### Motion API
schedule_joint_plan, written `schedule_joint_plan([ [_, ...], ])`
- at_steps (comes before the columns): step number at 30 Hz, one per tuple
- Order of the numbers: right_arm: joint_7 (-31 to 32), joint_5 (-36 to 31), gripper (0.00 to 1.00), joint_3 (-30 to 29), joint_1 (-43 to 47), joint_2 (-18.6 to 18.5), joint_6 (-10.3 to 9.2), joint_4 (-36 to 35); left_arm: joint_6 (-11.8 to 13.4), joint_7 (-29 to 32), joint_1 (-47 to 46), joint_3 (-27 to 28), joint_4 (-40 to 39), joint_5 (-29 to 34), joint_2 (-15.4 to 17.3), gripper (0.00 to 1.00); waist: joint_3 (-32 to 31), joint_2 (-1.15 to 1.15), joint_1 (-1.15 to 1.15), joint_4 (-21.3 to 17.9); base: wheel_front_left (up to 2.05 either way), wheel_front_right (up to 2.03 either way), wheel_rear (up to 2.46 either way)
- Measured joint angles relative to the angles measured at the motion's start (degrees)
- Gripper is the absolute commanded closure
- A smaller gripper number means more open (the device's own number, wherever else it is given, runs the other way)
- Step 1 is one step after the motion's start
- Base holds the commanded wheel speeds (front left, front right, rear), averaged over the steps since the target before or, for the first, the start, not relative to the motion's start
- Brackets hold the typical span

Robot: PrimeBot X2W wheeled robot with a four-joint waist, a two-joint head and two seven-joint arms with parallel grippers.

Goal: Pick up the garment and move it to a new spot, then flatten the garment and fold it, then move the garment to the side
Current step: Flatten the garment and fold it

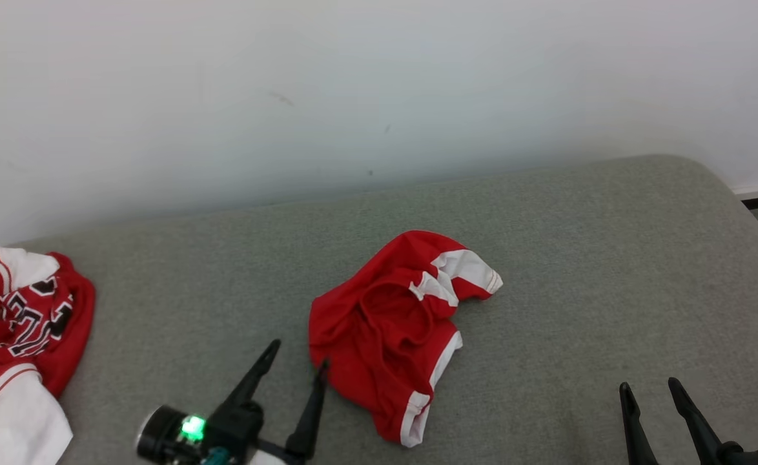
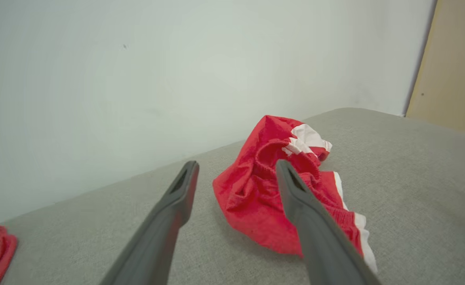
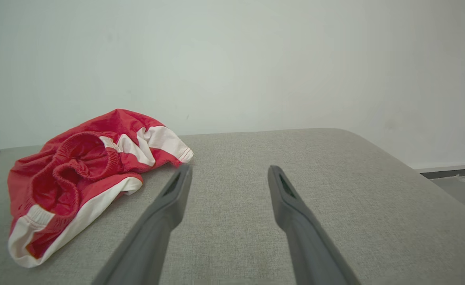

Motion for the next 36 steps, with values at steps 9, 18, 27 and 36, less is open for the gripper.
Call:
schedule_joint_plan([
  [9, 0.0, 0.4, 0.00, 0.4, 0.0, 0.5, 0.00, -0.2, -4.0, 10.8, -13.4, -12.8, 5.0, 1.9, -0.4, 0.00, 0.5, 0.00, 0.00, -4.2, 0.00, 0.00, 0.00],
  [18, 0.0, 0.5, 0.00, 0.4, -0.1, 0.6, 0.00, -0.1, -4.3, 20.3, -21.0, -27.0, 12.2, -4.6, 3.9, 0.00, 1.5, 0.00, 0.00, -7.0, 0.00, 0.00, 0.00],
  [27, 0.0, 0.5, 0.00, 0.1, -0.3, 0.7, 0.00, -0.2, -4.3, 25.2, -24.4, -33.7, 17.4, -9.6, 8.2, 0.00, 2.2, 0.00, 0.00, -7.4, 0.00, 0.00, 0.00],
  [36, 0.0, 0.5, 0.00, 0.2, -0.3, 1.1, 0.00, -0.1, -4.3, 27.5, -24.8, -35.9, 19.4, -13.0, 10.1, 0.00, 2.6, 0.00, 0.00, -6.9, 0.00, 0.00, 0.00],
])
